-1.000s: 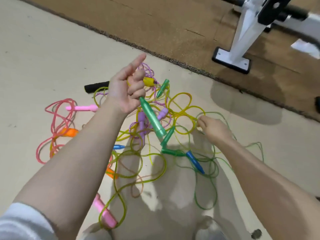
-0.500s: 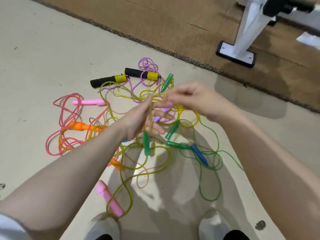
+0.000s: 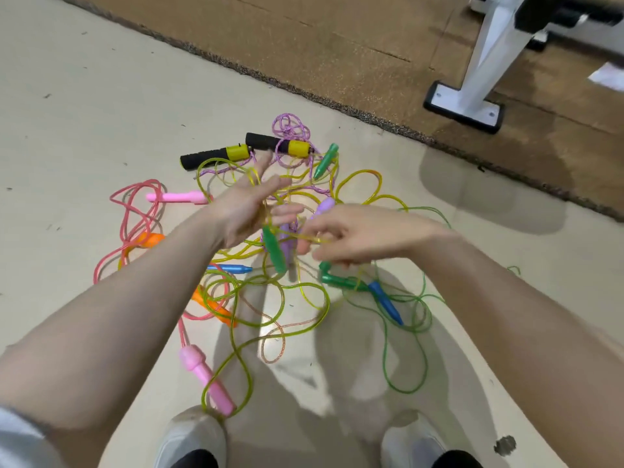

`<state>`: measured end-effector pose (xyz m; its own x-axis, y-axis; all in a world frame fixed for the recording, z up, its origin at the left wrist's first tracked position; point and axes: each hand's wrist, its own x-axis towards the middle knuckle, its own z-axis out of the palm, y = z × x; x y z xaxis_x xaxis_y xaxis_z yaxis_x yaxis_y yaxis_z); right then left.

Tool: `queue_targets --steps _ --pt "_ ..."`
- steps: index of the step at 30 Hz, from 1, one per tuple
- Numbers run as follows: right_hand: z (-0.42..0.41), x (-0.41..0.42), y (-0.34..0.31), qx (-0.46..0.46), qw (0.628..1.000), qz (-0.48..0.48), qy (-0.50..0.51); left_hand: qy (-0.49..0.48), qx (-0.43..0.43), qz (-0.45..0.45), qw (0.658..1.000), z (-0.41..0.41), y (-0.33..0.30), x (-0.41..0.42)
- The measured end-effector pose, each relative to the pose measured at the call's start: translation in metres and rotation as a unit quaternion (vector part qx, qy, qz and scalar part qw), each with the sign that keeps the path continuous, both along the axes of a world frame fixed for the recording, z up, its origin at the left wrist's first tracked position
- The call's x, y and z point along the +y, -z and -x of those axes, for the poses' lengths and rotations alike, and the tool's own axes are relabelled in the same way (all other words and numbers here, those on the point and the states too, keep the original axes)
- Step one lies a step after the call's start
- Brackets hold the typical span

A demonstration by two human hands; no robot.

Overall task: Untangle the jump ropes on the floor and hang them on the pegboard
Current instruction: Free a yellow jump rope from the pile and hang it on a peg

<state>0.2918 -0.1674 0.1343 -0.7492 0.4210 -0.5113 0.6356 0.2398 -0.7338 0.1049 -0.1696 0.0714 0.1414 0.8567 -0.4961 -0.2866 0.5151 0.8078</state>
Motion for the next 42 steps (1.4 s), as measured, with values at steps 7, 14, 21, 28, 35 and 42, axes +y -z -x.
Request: queue_targets --steps 7,14,21,28,35,42 --pt "-0.021 0.033 0.029 0.197 0.904 -0.108 0.364 0.285 -0.116 0.033 0.951 -0.035 -0.033 -0.005" --pt "-0.013 -0.006 0.044 -0.121 0.979 0.152 0.056 0.034 -0.108 -0.01 0.994 -0.024 -0.029 0.012" --pt "-0.013 0.029 0.003 0.149 0.963 -0.006 0.222 0.099 0.073 0.076 0.99 -0.012 -0.003 -0.007" --pt "-0.015 0.013 0.066 0.092 0.947 -0.02 0.308 0.212 -0.163 -0.011 0.963 -0.028 -0.046 0.0" --pt "0.001 0.002 0.002 -0.117 0.971 0.207 -0.032 -0.158 -0.003 0.035 0.987 -0.011 0.007 0.005" --pt "-0.012 0.041 0.01 0.279 0.865 -0.05 0.414 0.151 0.029 0.088 0.984 -0.007 -0.012 -0.008"
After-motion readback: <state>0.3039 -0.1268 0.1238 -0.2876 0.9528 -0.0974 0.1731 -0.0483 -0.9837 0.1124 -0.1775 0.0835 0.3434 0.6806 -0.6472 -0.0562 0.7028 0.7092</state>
